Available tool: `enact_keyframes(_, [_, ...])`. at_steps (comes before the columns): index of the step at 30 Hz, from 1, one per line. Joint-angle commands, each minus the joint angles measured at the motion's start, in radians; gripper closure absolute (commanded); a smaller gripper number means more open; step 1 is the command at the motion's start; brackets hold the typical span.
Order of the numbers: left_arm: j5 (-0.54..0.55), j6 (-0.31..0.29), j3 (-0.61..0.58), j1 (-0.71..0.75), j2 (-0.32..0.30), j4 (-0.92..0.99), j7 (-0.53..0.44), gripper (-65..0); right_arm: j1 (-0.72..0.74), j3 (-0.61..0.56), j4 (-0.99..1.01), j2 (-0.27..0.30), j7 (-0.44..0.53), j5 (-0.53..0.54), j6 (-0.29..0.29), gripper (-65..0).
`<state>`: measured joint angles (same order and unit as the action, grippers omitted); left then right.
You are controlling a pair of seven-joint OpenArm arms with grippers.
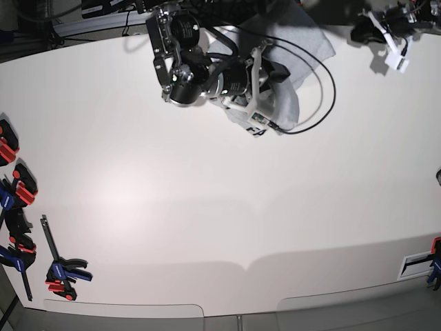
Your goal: Fold the T-shirt properly
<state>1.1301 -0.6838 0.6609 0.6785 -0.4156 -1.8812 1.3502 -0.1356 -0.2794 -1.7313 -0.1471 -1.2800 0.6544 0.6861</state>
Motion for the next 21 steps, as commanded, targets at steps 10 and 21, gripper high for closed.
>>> enact_keyframes(10, [0.231, -0.014, -0.070, 0.053, -0.017, -0.010, 0.046, 0.0, 0.011, -0.002, -0.021, -0.010, 0.032, 0.029, 0.012, 0.0])
enact_keyframes(21, [-0.189, -0.008, -0.348, -0.041, -0.016, -0.009, -0.229, 0.0, 0.013, -0.002, -0.021, -0.010, 0.046, 0.028, 0.012, 0.0])
